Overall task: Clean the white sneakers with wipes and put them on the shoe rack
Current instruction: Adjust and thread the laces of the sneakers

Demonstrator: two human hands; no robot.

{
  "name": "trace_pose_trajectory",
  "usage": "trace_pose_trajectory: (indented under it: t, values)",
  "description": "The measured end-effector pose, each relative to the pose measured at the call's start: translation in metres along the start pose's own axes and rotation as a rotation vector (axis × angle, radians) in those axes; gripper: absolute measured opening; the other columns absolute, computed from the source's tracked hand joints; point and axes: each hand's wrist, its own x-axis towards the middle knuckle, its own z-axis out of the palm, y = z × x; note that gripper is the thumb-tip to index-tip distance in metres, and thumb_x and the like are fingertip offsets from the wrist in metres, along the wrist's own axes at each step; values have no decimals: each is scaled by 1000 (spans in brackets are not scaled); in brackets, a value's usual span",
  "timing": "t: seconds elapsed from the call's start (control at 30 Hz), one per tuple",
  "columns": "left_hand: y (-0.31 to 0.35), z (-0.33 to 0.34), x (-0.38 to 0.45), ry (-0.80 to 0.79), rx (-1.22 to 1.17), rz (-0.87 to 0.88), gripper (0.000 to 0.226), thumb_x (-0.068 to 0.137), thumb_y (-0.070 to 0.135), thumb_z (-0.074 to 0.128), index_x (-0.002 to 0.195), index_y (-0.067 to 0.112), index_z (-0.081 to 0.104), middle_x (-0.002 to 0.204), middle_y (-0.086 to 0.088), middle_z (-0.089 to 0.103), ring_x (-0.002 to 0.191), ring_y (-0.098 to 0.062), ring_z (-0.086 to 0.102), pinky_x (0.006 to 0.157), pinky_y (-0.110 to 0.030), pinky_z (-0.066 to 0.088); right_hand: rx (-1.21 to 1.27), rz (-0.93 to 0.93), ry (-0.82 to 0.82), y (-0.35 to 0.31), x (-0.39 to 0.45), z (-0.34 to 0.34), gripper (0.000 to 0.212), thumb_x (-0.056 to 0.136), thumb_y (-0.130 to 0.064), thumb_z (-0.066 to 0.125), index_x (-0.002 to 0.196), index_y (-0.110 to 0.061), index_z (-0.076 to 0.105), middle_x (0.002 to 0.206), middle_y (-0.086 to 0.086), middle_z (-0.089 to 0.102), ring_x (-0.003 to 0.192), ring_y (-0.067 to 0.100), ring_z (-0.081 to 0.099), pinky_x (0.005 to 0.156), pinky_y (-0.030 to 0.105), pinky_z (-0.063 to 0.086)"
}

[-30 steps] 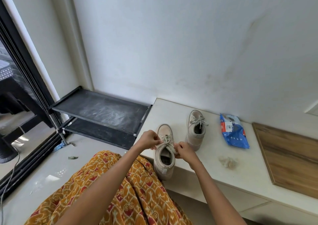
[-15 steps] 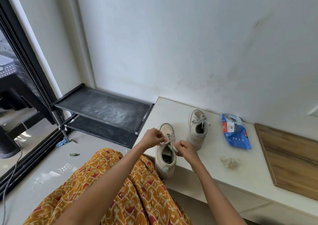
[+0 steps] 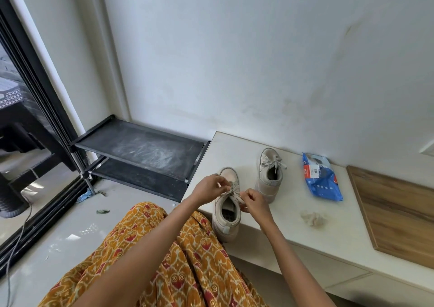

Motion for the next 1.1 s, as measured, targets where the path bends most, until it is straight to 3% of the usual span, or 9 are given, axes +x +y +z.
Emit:
trace_pose_trajectory:
  t: [0.1, 0.23, 0.47, 0.6, 0.7, 0.8, 0.9, 1.03, 1.1]
  values:
    - [2, -1, 1, -81, -6, 115, 28, 85, 26, 67, 112, 20, 68, 105, -4, 56, 92, -9, 52, 82, -18, 41, -72, -69, -66, -4, -8, -1, 20, 88, -47, 57, 91, -27, 62, 88, -6, 67, 82, 14, 65, 79, 40, 55]
    - [-1, 4, -1, -46, -33, 140, 14, 81, 17, 71, 94, 15, 75, 97, -6, 61, 86, -15, 59, 81, -26, 47, -160, -139, -29, -10, -17, -1, 28, 82, -49, 64, 104, -31, 61, 93, -18, 63, 82, 3, 61, 67, 22, 49]
    - [-10, 3, -7, 42, -176, 72, 7, 75, 14, 77, 81, 10, 76, 85, -2, 71, 67, -3, 62, 66, -12, 46, -244, -157, 118, -17, -14, 7, 10, 79, -37, 70, 79, -27, 68, 74, -15, 66, 73, 6, 62, 65, 27, 46]
    - [-17, -3, -9, -68, -323, 4, 9, 79, 9, 73, 75, 17, 71, 93, -7, 74, 77, -6, 68, 77, -24, 54, -269, -151, 144, -20, -14, 6, 9, 79, -30, 70, 71, -26, 68, 66, -15, 62, 66, 6, 59, 58, 23, 40]
    - [-19, -8, -12, -160, -374, -10, 20, 81, 7, 70, 71, 24, 67, 99, -8, 72, 96, -19, 68, 88, -30, 53, -237, -126, 112, -16, -11, 6, 8, 80, -31, 70, 75, -25, 70, 67, -13, 65, 65, 6, 60, 58, 21, 44]
    - [-10, -11, -11, -204, -415, -56, 9, 84, 18, 69, 75, 17, 68, 92, -6, 71, 84, -14, 65, 82, -26, 51, -98, -84, 2, -13, -7, -3, 7, 83, -29, 69, 79, -25, 71, 68, -10, 67, 65, 11, 64, 63, 26, 55]
    - [1, -9, -2, -143, -523, -222, 36, 94, 36, 53, 94, 3, 69, 87, -5, 68, 76, -15, 61, 73, -27, 50, 10, -29, -73, -14, -5, -9, 11, 87, -23, 66, 83, -14, 71, 75, 3, 69, 70, 16, 65, 67, 29, 58]
    - [7, -5, 12, -143, -209, -238, 28, 89, 31, 62, 69, 11, 66, 60, 1, 56, 56, -8, 47, 56, -22, 38, 40, 23, -32, -11, -3, -6, 25, 84, -29, 68, 80, -5, 67, 73, 7, 68, 68, 17, 65, 73, 40, 59]
    - [5, -8, 14, -199, -184, -234, 18, 85, 25, 68, 78, 9, 69, 64, 1, 59, 59, -8, 51, 56, -18, 42, 2, 23, -7, -10, -3, -4, 27, 84, -34, 67, 76, -8, 66, 71, 5, 68, 67, 16, 67, 72, 41, 59]
